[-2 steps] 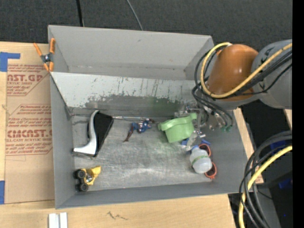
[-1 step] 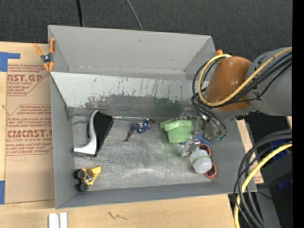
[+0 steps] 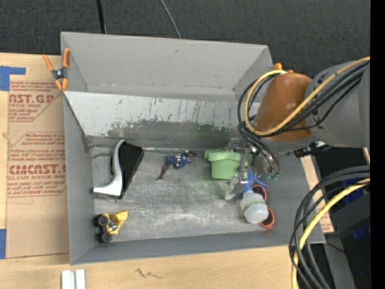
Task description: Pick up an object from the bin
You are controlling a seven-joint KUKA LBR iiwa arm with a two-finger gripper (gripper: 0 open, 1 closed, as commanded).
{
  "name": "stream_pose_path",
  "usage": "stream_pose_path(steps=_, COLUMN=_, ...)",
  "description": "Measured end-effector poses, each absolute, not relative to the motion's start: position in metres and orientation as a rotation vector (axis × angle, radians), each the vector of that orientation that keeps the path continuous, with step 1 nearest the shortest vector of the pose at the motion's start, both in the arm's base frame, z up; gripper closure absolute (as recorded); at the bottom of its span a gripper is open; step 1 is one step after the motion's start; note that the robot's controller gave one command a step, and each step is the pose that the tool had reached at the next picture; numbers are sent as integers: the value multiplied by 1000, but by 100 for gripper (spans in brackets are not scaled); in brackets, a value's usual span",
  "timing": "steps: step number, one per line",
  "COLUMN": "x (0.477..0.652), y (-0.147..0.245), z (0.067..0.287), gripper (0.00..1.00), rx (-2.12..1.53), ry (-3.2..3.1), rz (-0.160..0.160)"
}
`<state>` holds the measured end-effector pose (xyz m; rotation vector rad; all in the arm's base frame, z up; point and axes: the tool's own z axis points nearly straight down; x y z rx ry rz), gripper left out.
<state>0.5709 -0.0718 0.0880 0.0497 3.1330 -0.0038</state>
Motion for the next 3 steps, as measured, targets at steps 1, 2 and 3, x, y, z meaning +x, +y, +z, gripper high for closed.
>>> stream_pose_path(steps=1, x=588, y=-67, z=81, gripper=100, rx=-396, ry=3129, rz=1)
stream_pose_path(steps=2, x=587, y=-67, z=81, gripper=0, rx=-399, ry=3136, rz=4)
stream_pose_path(steps=3, x=591, y=-66, z=83, gripper=100, rx=-394, ry=3117, rz=2)
